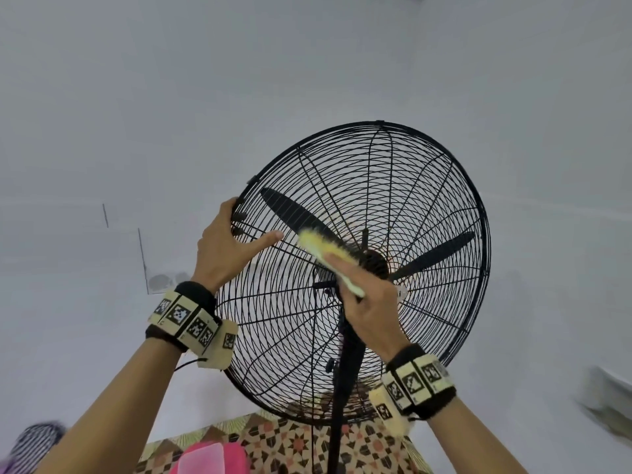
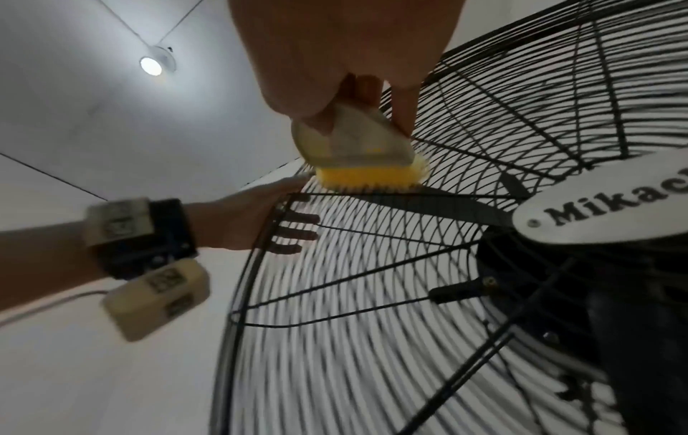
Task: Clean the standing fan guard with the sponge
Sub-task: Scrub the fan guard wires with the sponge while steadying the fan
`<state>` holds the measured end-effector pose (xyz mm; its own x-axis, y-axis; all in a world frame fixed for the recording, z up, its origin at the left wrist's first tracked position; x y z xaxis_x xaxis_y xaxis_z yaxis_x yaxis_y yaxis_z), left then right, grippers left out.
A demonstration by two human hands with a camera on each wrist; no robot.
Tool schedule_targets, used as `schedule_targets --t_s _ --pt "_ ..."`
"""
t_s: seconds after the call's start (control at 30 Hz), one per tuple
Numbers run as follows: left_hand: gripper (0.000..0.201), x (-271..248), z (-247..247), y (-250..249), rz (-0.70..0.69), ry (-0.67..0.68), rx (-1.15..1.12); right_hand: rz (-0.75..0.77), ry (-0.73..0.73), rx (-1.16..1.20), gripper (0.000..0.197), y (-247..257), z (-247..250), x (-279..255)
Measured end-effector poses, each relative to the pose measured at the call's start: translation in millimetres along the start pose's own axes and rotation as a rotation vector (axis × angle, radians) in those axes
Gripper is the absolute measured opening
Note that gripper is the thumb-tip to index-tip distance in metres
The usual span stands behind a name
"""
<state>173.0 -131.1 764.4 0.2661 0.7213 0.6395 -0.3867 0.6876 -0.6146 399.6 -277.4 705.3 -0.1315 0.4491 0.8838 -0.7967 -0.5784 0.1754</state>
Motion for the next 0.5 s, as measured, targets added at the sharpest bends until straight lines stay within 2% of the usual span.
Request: schedule_targets --t_s 0.07,0.2,0.23,0.27,0.33,0.4,0.43,0.5 --pt "0.108 0 0 1 0.009 -0.002 -0.012 0.042 0.065 0.032 0.060 6 -2 -3" --pt "0.102 -3 -1 -2 0.000 -0.002 -0.041 -0.063 -0.187 0.100 0.045 -5 25 7" --pt "0.105 -3 -1 -2 0.000 0.000 -0.042 -0.091 -0.203 0.089 0.045 -7 25 8" --pt "0.107 -3 -1 -1 0.004 0.001 -0.040 -0.091 -0.179 0.057 0.046 -7 21 8" --pt "0.108 -2 0 1 0.015 0.000 -0.039 -0.018 -0.028 0.024 0.051 2 5 3" --pt "0.103 -2 2 2 0.026 -0.001 -0.041 0.009 0.077 0.090 0.052 10 0 -4" --pt "0.100 -3 2 2 0.030 0.000 -0.043 -0.010 0.047 0.134 0.048 10 6 -6" --pt "0.097 -5 2 -1 0.029 0.003 -0.050 -0.107 -0.140 0.200 0.044 -6 24 -13"
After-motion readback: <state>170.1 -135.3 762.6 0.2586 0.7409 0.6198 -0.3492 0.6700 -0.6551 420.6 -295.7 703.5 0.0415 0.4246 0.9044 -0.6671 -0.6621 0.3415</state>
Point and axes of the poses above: each hand's wrist, its own x-axis towards the middle knuckle, its own z-axis out of the back of the hand, y = z × x, the point moved 7 cm from there along x, towards the middle knuckle, and after that the axes turned 9 degrees about y, right-handed, at the moved point
